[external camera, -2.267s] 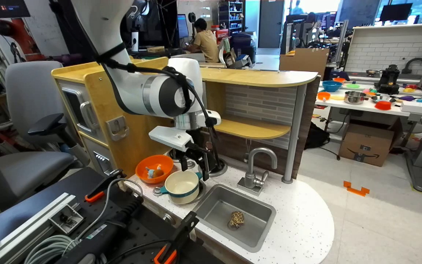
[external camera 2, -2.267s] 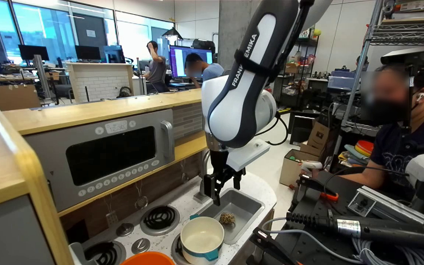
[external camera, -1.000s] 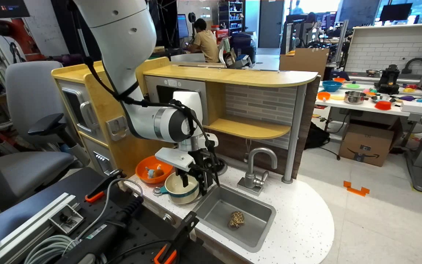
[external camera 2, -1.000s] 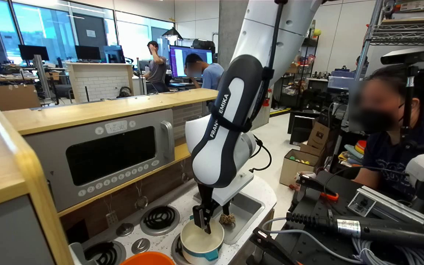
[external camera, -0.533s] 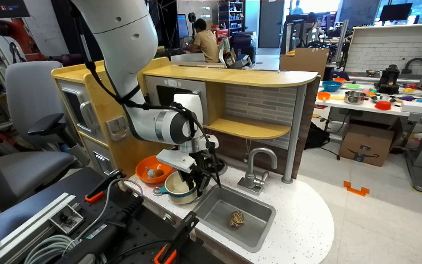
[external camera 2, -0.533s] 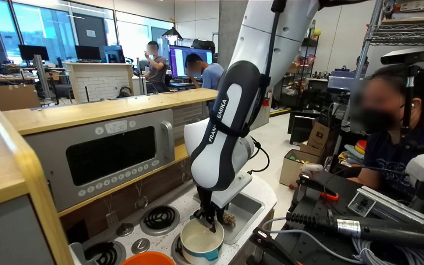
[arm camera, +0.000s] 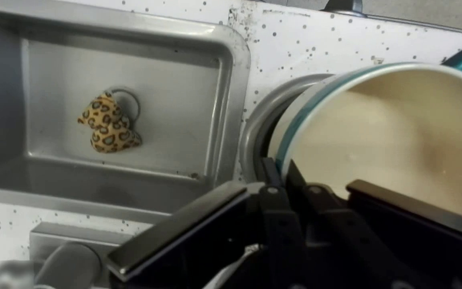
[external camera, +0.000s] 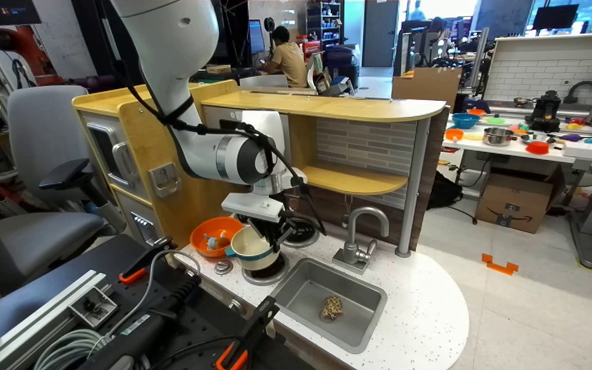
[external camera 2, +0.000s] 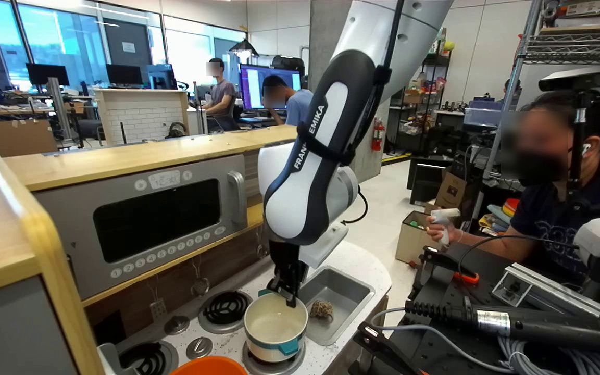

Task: Pick up the white pot then place it back down on the stove

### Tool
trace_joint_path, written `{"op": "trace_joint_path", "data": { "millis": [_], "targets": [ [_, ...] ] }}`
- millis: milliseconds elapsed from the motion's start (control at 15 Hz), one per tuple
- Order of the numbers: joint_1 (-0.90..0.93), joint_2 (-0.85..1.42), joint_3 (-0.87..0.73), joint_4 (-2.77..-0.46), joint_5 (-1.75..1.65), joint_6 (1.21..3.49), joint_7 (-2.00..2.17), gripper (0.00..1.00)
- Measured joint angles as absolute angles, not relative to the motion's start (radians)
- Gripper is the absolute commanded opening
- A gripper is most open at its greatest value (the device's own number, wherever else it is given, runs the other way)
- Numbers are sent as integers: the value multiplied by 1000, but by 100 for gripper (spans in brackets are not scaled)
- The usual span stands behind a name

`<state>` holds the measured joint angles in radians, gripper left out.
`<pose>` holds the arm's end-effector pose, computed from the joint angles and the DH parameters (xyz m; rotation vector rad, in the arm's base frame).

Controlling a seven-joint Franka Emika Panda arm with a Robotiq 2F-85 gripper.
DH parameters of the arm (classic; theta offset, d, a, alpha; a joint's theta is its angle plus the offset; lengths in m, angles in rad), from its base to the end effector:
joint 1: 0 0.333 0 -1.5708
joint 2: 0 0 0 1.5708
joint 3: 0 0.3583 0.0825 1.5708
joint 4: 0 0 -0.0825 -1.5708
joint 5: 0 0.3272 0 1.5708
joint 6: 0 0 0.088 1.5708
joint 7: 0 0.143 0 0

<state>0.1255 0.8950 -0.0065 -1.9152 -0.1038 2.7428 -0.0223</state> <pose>0.5891 0.0732 0.0616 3.0722 0.3714 -0.1012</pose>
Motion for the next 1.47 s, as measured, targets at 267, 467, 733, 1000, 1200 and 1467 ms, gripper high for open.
{"op": "trace_joint_path", "data": {
  "millis": [267,467,733,1000,1200,1467],
  "targets": [
    [68,822,56,-1972,-144,2738,-216,1],
    [52,802,74,-2016,-195,2739,-333,1],
    [51,801,73,-2044,-293,2740,-456,1],
    [51,803,63,-2038,-409,2740,-565,1],
    [57,811,46,-2015,-502,2740,-634,1],
    [76,835,13,-1976,-625,2750,-713,1]
  ]
}}
